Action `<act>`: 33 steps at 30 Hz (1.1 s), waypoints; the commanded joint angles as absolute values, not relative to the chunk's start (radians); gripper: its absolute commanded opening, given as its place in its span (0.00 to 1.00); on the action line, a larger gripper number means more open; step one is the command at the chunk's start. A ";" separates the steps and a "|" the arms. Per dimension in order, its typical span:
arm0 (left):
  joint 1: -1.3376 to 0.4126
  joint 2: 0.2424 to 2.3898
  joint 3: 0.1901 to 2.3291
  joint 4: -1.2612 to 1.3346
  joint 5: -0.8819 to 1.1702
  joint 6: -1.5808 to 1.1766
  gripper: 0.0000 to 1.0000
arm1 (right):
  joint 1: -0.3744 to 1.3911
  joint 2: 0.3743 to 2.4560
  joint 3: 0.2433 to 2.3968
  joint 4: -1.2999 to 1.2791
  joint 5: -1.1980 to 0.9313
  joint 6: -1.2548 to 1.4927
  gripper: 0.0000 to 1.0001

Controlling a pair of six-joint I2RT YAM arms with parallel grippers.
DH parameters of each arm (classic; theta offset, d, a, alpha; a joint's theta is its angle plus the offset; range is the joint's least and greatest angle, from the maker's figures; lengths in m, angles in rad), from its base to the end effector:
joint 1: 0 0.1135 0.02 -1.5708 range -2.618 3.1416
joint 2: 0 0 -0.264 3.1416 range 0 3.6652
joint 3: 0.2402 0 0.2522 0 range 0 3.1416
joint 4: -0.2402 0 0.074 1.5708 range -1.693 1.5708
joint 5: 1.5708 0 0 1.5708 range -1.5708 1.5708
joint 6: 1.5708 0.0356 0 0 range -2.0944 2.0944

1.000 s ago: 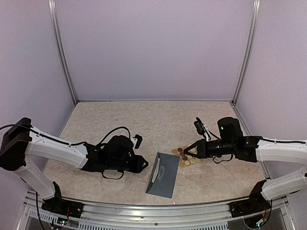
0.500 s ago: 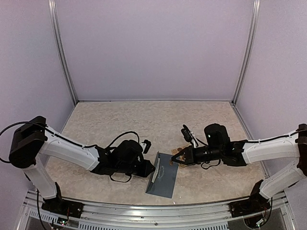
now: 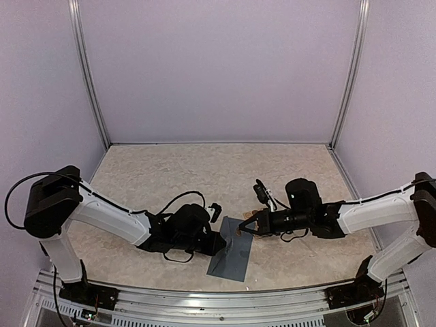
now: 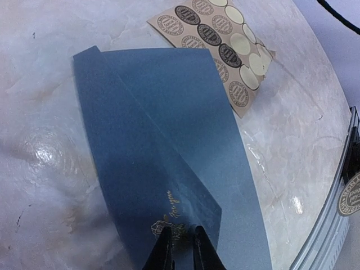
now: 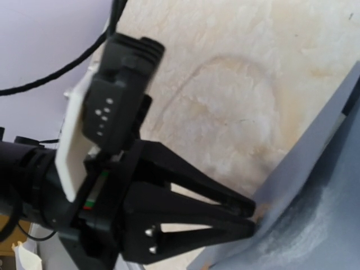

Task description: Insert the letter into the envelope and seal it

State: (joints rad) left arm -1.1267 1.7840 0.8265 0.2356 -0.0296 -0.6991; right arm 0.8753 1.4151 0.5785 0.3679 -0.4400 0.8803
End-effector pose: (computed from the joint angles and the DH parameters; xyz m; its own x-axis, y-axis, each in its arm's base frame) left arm 0.1505 -0.3139 0.1333 -0.7920 0.1675 -0.5871 0.5009 0.7281 -0.4680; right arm 0.1694 0.2266 0.1847 -0.9076 0.0011 -0.4199 -0.3743 0.4508 0.8103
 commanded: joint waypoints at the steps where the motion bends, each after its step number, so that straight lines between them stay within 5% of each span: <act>1: -1.134 1.839 0.847 0.275 -0.010 -0.687 0.12 | 0.893 1.447 0.571 0.407 -0.421 0.887 0.00; 33: -1.133 1.896 0.849 0.238 -0.014 -0.692 0.08 | 0.928 1.673 0.601 0.463 -0.366 0.876 0.00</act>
State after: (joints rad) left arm -1.1267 1.8656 0.8394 0.2802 -0.0158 -0.6983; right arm 0.9154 1.6470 0.5789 0.4480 -0.3847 0.8867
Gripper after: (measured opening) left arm 0.080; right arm 0.003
